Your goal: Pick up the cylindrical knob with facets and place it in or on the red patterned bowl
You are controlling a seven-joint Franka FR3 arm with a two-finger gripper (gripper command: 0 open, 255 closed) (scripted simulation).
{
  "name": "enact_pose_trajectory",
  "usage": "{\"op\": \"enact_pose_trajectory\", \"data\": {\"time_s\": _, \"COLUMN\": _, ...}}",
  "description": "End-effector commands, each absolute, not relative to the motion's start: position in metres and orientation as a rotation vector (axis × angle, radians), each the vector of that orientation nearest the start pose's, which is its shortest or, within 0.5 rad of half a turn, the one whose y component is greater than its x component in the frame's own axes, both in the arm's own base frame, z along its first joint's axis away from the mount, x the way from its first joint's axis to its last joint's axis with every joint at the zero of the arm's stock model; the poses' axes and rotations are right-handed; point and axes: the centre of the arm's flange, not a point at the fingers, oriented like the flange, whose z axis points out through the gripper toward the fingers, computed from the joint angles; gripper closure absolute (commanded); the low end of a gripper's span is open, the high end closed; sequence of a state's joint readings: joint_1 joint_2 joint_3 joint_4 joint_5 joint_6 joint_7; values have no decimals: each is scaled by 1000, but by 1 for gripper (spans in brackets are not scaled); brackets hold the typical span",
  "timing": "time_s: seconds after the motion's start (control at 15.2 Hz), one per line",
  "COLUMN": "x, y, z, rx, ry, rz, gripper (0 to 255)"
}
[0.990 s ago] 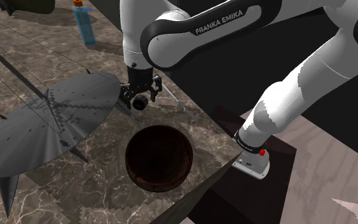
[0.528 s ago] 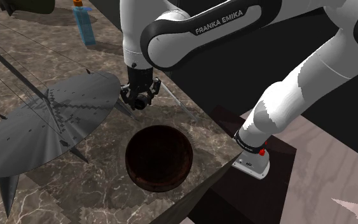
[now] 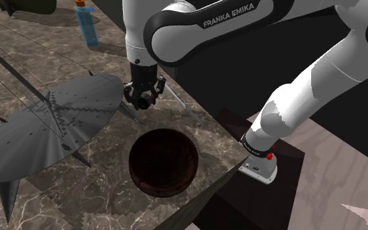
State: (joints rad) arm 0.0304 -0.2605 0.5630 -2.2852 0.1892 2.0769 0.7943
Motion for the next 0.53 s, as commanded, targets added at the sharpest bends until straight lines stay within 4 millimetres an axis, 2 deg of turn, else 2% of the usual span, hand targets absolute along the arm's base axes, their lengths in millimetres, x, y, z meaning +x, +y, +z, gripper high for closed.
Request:
{"op": "enact_pose_trajectory", "data": {"time_s": 0.0, "x": 387, "y": 282, "z": 454, "rx": -3071, "ry": 473, "rz": 5, "gripper": 255}}
{"op": "enact_pose_trajectory", "data": {"time_s": 0.46, "x": 387, "y": 282, "z": 491, "rx": -3071, "ry": 473, "rz": 5, "gripper": 255}}
